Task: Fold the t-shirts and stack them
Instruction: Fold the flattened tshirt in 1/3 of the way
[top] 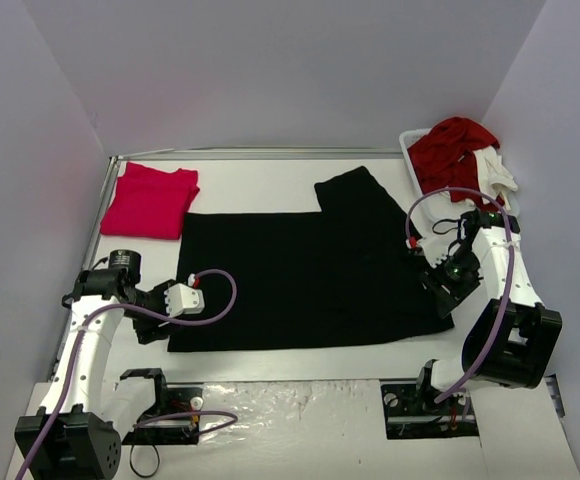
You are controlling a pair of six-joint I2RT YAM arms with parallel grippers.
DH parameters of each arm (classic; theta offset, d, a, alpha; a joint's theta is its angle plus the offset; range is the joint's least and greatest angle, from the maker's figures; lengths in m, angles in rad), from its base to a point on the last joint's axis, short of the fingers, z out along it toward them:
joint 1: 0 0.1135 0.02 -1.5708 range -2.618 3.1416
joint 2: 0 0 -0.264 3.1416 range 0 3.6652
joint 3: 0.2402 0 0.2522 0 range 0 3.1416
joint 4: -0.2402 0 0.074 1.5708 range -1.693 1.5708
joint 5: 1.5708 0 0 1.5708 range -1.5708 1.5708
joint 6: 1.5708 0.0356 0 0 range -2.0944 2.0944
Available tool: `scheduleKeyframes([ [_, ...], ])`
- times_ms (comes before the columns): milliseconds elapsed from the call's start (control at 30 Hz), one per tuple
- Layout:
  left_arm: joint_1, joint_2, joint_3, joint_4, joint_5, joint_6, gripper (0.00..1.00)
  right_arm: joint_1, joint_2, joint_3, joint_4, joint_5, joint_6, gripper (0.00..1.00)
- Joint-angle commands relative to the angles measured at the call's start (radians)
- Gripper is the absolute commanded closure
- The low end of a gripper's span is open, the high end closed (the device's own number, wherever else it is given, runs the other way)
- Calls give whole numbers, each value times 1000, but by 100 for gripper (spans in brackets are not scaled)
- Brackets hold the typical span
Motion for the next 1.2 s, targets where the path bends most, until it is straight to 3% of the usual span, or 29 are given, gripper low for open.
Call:
scheduleKeyframes([
  [0, 6, 22, 64, -43, 16, 38, 42, -8, 38, 46, -66, -6, -13, 48],
  [233, 8, 110, 192, -137, 11, 66, 39, -10, 121, 179, -63, -6, -2, 41],
  [333, 12, 139, 229, -85, 56, 12, 38, -10, 185, 313, -48, -43, 19, 40],
  [467, 19, 248, 350, 54, 186, -185, 37, -6, 339, 550, -25, -181, 79, 40],
  [633, 34, 479, 494, 295, 381, -455, 37, 15, 599, 909, -40, -348, 160, 41],
  [833, 31, 843, 803, 358, 433, -539, 38, 119, 862, 1193, -62, -364, 216, 42],
  [1033, 31, 1137, 1079, 355, 363, -573, 38, 196, 982, 1246, -33, -309, 233, 42],
  [1167, 31, 1259, 1147, 392, 312, -605, 37, 225, 1025, 1261, -34, -302, 230, 42],
])
